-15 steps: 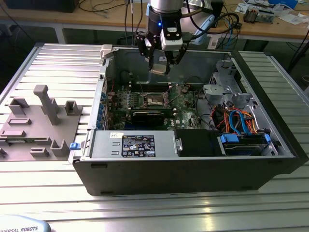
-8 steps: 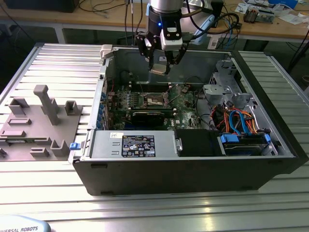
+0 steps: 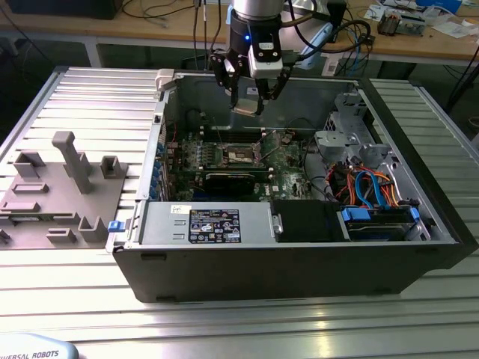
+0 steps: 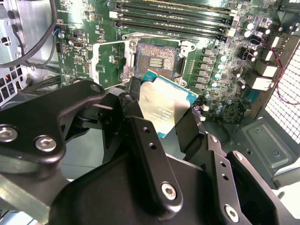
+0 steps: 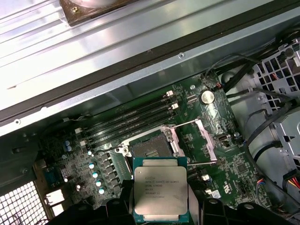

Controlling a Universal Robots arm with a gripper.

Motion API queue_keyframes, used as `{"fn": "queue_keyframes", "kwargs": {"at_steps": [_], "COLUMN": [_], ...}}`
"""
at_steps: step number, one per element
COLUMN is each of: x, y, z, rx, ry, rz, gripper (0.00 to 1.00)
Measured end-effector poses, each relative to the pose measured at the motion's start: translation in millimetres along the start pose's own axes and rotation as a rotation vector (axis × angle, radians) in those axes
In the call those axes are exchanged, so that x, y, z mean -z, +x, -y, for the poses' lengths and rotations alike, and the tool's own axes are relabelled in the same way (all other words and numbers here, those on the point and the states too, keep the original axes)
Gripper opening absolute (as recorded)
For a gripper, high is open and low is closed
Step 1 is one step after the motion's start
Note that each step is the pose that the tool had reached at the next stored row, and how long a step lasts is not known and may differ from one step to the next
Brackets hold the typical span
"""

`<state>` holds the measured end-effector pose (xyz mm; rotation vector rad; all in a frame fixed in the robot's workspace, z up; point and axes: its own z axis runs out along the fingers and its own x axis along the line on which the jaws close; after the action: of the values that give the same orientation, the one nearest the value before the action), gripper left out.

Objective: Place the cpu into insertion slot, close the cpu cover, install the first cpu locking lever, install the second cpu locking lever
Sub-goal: 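Place the cpu into insertion slot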

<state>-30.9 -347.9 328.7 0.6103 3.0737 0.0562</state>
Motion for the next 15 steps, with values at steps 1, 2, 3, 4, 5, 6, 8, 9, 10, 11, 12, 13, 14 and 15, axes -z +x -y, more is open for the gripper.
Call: {"fn": "queue_keyframes", "kwargs": {"at_steps": [1, 2, 3, 4, 5, 6, 8, 9, 10, 11, 12, 13, 14, 15], "x": [0.0, -0.1, -0.6, -0.7, -0.7, -0.9, -1.1, -1.5, -1.7, -1.7, -1.7, -1.7, -1.7, -1.7], "y": [0.0, 0.0, 0.0, 0.0, 0.0, 0.0, 0.0, 0.0, 0.0, 0.0, 0.0, 0.0, 0.0, 0.0], "z": [0.0, 0.0, 0.0, 0.0, 0.0, 0.0, 0.1, 0.1, 0.1, 0.1, 0.1, 0.1, 0.1, 0.1], "rx": [0.000, -0.003, -0.005, -0.005, -0.005, -0.006, -0.007, -0.009, -0.011, -0.012, -0.012, -0.012, -0.012, -0.015], "ry": [0.0000, 0.0000, 0.0000, 0.0000, 0.0000, -0.0002, 0.0000, 0.0000, 0.0000, 0.0000, 0.0000, 0.0000, -0.0001, 0.0000], "rz": [0.0000, 0.0001, 0.0001, 0.0002, 0.0002, 0.0002, 0.0002, 0.0003, 0.0004, 0.0004, 0.0004, 0.0004, 0.0004, 0.0005], "gripper": [0.54, 0.54, 0.54, 0.54, 0.54, 0.54, 0.54, 0.54, 0.54, 0.54, 0.54, 0.54, 0.54, 0.54]}}
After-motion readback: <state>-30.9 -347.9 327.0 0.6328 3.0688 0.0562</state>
